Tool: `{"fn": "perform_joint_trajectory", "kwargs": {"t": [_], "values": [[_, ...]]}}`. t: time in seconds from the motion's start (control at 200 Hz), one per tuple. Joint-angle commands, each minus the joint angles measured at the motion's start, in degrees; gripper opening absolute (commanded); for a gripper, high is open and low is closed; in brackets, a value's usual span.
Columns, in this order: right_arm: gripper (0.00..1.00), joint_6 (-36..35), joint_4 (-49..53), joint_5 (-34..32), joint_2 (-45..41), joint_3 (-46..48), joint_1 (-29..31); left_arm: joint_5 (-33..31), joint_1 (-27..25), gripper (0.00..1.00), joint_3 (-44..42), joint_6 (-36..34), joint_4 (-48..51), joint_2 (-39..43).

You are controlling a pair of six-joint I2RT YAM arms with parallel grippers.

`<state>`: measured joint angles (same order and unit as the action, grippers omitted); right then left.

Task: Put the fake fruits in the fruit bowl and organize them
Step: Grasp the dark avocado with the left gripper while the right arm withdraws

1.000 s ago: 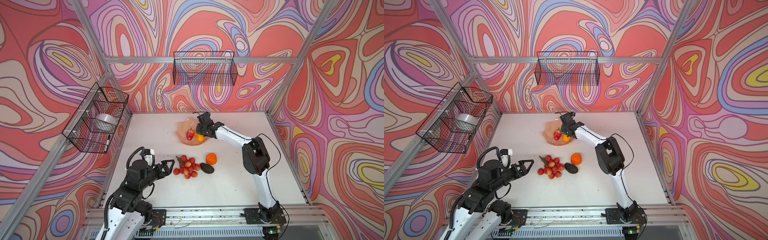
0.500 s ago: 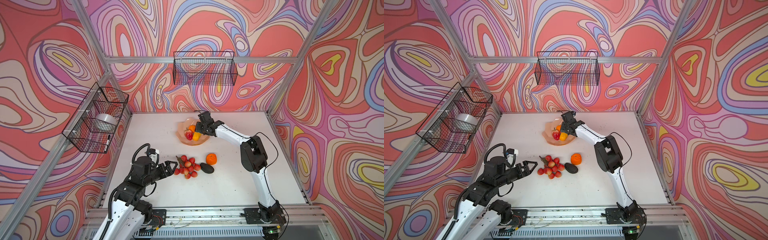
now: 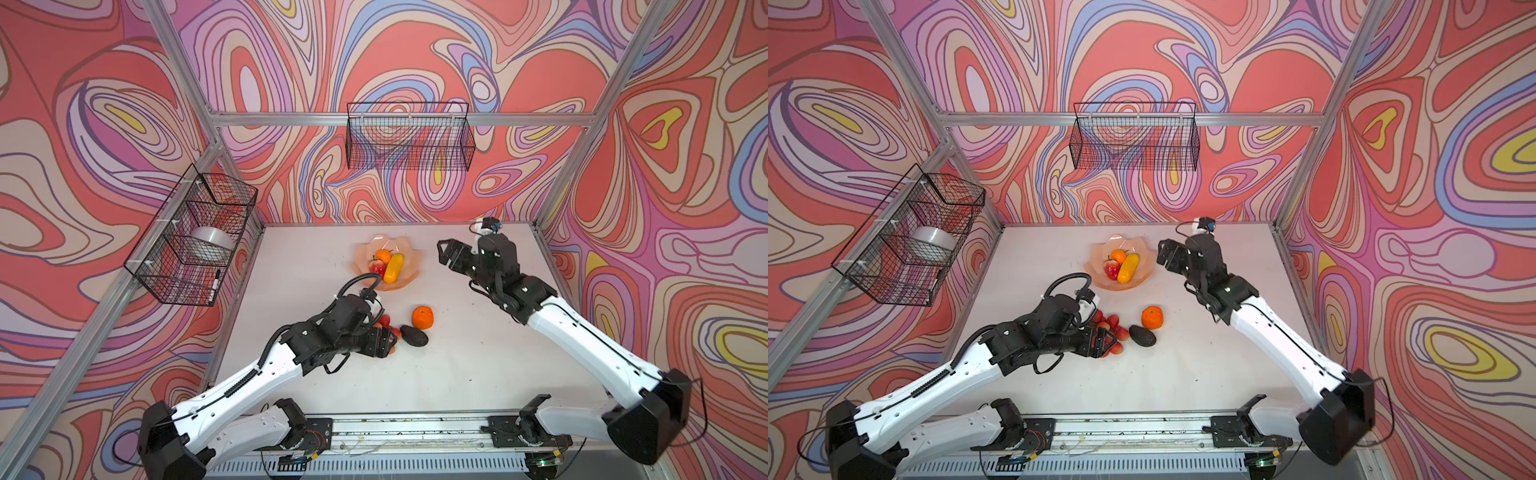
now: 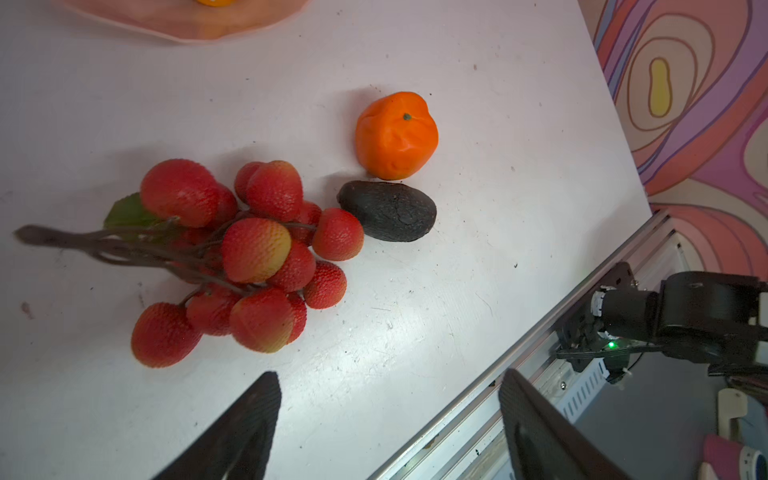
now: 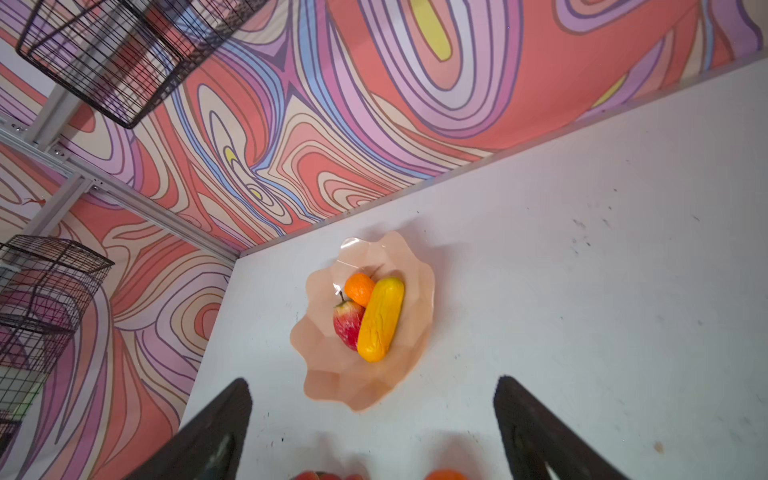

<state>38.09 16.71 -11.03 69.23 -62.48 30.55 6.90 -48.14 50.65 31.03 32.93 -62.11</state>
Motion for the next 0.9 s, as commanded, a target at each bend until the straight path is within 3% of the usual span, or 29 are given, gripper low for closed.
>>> {"fn": "perform_joint_trajectory", "kwargs": {"t": [0.0, 0.16, 0.396, 0.676, 0.896], "values": [[0.96, 3.4, 5.2, -2.1, -5.4, 8.5, -0.1, -5.6, -3.8, 0.83, 4.5, -7.0, 1.7, -6.6], [0.97, 6.5, 11.8, -6.1, -17.1, 16.2, -0.3, -11.7, -9.4, 0.84, 11.7, -19.7, 5.2, -17.9], [0.97, 6.5, 17.3, -7.4, -26.3, 17.3, -0.4, -11.0, -9.9, 0.85, 16.7, -29.2, 5.0, -29.8], [0.97, 6.7, 18.9, -6.8, -30.4, 18.1, -0.4, -12.6, -9.5, 0.91, 24.2, -33.0, 3.8, -41.3], [0.97, 6.4, 19.9, -7.8, -32.6, 18.2, -0.4, -8.5, -7.0, 0.86, 27.6, -32.4, 5.6, -47.3]]}}
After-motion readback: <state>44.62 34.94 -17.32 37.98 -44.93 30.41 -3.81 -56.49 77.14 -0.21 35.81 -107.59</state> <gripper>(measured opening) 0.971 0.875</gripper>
